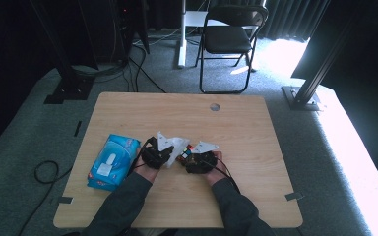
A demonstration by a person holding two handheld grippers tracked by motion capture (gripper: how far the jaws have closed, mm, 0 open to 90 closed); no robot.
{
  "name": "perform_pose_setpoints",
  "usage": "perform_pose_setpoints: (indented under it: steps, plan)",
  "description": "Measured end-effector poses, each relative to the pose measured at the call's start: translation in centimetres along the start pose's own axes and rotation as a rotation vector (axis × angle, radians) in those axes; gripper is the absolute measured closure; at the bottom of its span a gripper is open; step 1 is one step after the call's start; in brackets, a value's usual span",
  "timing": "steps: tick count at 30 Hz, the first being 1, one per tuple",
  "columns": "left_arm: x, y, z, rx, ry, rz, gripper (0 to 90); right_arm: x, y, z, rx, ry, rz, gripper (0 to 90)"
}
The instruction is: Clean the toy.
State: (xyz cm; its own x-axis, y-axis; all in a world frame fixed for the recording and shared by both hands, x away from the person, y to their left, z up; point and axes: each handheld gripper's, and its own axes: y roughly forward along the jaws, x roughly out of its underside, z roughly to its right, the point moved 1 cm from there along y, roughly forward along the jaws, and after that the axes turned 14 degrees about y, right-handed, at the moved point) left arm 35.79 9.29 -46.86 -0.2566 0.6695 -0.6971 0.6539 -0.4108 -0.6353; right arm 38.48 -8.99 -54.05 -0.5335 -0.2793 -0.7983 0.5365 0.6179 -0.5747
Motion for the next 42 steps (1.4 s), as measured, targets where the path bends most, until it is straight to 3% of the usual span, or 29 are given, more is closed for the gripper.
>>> perform_pose_setpoints:
  steps: [16, 22, 28, 42]
  plan:
    - [0.0, 1.3, 0.3, 0.01, 0.023, -0.017, 88.1, 0.0, 0.0, -0.3, -0.01, -0.008, 0.002, 34.0]
    - [0.2, 1.3, -0.3, -0.006, -0.002, -0.015, 88.0, 0.0, -0.1, -0.5, -0.025, -0.022, 0.004, 34.1]
    - [0.2, 1.3, -0.3, -0.01, 0.003, -0.024, 88.0, 0.0, 0.0, -0.8, -0.032, -0.035, 0.003, 34.1]
    - [-0.3, 1.2, 1.4, 0.034, 0.045, 0.004, 88.0, 0.0, 0.1, -1.0, -0.031, -0.04, 0.0, 34.0]
